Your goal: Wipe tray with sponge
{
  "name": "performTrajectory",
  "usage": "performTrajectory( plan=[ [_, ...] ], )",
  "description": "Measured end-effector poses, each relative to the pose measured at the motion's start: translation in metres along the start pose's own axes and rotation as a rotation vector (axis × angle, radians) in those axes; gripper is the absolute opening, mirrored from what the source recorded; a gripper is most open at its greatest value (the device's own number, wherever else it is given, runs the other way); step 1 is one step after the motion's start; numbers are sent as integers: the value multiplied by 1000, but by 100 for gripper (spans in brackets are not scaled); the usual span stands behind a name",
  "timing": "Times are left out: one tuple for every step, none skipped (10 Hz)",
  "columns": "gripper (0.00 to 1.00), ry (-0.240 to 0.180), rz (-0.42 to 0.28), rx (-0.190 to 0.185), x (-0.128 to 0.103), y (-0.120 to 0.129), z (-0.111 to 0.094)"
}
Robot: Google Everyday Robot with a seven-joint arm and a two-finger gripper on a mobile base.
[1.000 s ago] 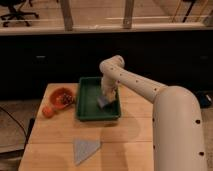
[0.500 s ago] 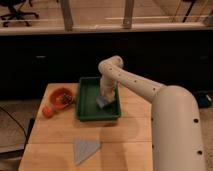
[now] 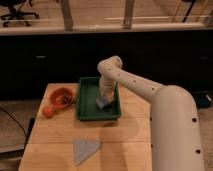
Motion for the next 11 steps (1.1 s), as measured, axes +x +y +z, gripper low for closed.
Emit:
performTrajectory(
  plan=[
    [0, -1, -2, 0, 1, 0, 0],
    [0, -1, -7, -2, 1, 1, 0],
    [0, -3, -14, -2, 0, -1, 1],
    [0, -4, -18, -1, -1, -2, 1],
    [0, -6, -20, -1, 0, -3, 2],
    [0, -7, -21, -2, 1, -2, 2],
    [0, -7, -27, -4, 0, -2, 2],
    [0, -9, -33, -4, -1, -4, 2],
    [0, -11, -37, -6, -2, -5, 3],
    [0, -11, -38, -4, 1, -4, 3],
    [0, -12, -39, -7, 3, -3, 3]
  ],
)
